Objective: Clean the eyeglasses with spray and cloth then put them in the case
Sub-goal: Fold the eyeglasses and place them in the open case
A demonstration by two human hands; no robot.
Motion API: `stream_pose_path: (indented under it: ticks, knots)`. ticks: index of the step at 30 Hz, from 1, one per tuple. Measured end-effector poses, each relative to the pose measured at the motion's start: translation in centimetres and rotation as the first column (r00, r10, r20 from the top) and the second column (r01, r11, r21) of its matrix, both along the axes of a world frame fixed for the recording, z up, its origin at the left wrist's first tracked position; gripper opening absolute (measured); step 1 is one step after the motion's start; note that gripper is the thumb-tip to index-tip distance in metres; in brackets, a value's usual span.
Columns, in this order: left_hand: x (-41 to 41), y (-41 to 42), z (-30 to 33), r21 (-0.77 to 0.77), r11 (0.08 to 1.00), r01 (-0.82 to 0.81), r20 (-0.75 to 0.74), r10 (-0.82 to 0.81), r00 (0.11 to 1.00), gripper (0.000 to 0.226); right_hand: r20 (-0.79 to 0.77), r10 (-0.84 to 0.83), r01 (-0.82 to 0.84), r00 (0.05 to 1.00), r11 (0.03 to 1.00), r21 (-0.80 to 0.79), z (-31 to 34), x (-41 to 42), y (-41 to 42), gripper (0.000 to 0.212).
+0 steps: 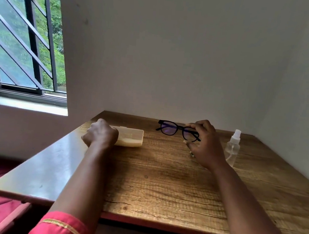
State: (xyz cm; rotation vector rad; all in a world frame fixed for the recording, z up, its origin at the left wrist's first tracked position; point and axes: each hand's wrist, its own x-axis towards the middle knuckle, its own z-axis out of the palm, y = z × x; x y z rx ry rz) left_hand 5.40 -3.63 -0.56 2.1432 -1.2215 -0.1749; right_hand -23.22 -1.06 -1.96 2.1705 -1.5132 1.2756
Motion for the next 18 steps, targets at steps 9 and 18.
stream_pose_path:
  ticks: [9, 18]
  knots:
    - [0.1, -1.0, -0.9, -0.108, 0.959, 0.261, -0.425, -0.282, 0.86, 0.018, -0.023, 0.011, -0.01, 1.0, 0.999, 0.051, 0.0, 0.1, 0.1, 0.052]
    - [-1.1, -1.0, -0.8, -0.211, 0.852, 0.479, -0.691, -0.476, 0.544, 0.035, 0.058, 0.144, -0.152, 0.988, 0.976, 0.157, 0.2, 0.9, 0.5, 0.051]
